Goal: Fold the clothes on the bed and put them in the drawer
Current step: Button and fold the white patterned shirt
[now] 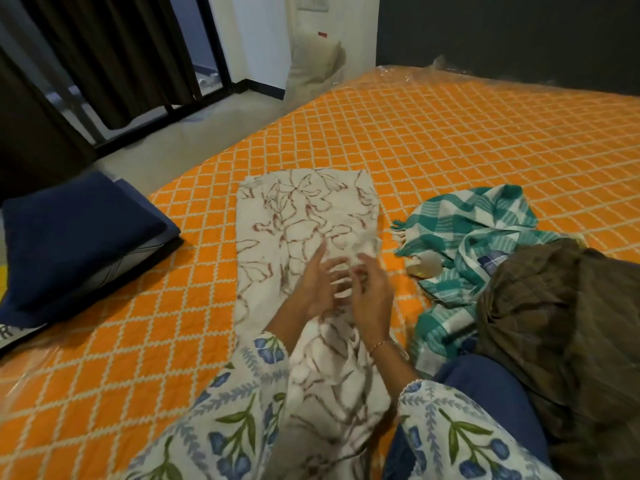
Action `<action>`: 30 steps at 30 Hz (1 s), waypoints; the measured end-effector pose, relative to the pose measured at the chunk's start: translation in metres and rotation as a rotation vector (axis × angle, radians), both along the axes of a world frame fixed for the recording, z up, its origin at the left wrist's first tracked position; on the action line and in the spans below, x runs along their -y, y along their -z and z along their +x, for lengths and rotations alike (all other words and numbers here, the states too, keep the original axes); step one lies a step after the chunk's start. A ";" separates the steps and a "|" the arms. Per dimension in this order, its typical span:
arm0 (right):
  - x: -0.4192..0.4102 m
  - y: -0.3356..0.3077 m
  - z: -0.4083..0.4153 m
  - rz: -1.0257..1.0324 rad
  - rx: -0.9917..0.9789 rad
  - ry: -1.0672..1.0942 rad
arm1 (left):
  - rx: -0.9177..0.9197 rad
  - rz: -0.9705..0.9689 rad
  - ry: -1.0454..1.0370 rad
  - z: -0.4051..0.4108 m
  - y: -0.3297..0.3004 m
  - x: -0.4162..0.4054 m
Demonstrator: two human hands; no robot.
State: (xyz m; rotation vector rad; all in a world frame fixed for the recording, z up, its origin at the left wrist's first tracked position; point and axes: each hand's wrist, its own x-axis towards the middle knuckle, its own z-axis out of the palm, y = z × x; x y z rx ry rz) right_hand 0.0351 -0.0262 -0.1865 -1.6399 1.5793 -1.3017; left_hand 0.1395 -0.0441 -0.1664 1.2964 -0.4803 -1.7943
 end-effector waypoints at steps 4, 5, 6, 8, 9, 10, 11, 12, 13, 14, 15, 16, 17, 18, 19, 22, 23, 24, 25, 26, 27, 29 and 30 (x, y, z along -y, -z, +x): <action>-0.046 0.009 0.045 -0.286 -0.209 -0.453 | -0.138 0.029 -0.121 0.062 0.001 -0.032; -0.057 0.018 0.053 -0.291 -0.266 -0.579 | -0.133 0.051 -0.129 0.073 0.000 -0.041; -0.066 0.024 0.060 -0.283 -0.308 -0.666 | -0.061 0.072 -0.130 0.082 -0.002 -0.053; -0.077 0.036 0.065 -0.289 -0.381 -0.720 | 0.237 0.171 -0.116 0.096 0.006 -0.069; -0.081 0.039 0.065 -0.307 -0.452 -0.711 | 0.392 0.198 -0.114 0.103 0.012 -0.075; -0.082 0.043 0.062 -0.305 -0.554 -0.687 | 0.501 0.208 -0.114 0.106 0.017 -0.078; -0.084 0.044 0.058 -0.273 -0.675 -0.643 | 0.583 0.214 -0.137 0.109 0.025 -0.079; -0.084 0.045 0.053 -0.208 -0.785 -0.578 | 0.608 0.218 -0.180 0.109 0.027 -0.080; -0.085 0.046 0.047 -0.144 -0.856 -0.511 | 0.588 0.217 -0.230 0.107 0.027 -0.081; -0.084 0.048 0.040 -0.105 -0.903 -0.457 | 0.561 0.219 -0.242 0.103 0.026 -0.082; -0.082 0.053 0.035 -0.100 -0.923 -0.408 | 0.527 0.226 -0.214 0.097 0.027 -0.081; -0.080 0.054 0.031 -0.111 -0.945 -0.380 | 0.564 0.214 -0.140 0.090 0.026 -0.082; -0.077 0.054 0.029 -0.130 -0.950 -0.380 | 0.668 0.157 -0.056 0.086 0.027 -0.081; -0.076 0.052 0.029 -0.127 -0.930 -0.418 | 0.819 0.107 0.019 0.083 0.029 -0.082; -0.077 0.048 0.032 -0.122 -0.897 -0.484 | 0.971 0.067 0.061 0.084 0.033 -0.083; -0.080 0.027 0.046 0.013 -0.704 -0.733 | 1.089 0.012 0.041 0.102 0.035 -0.088; -0.075 0.017 0.051 0.154 -0.628 -0.796 | 1.048 -0.001 0.037 0.110 0.035 -0.091; -0.069 0.009 0.057 0.228 -0.528 -0.809 | 0.972 0.016 0.057 0.119 0.034 -0.097; -0.058 0.004 0.062 0.234 -0.442 -0.743 | 0.896 0.025 0.083 0.125 0.035 -0.100; -0.044 0.005 0.070 0.185 -0.400 -0.630 | 0.826 0.044 0.106 0.132 0.034 -0.107; -0.028 0.005 0.074 0.136 -0.428 -0.521 | 0.754 0.043 0.120 0.133 0.032 -0.111; -0.001 0.008 0.085 0.223 -0.601 -0.512 | 0.636 0.063 0.085 0.137 0.029 -0.116; 0.010 0.010 0.090 0.324 -0.668 -0.569 | 0.587 0.074 0.063 0.138 0.028 -0.117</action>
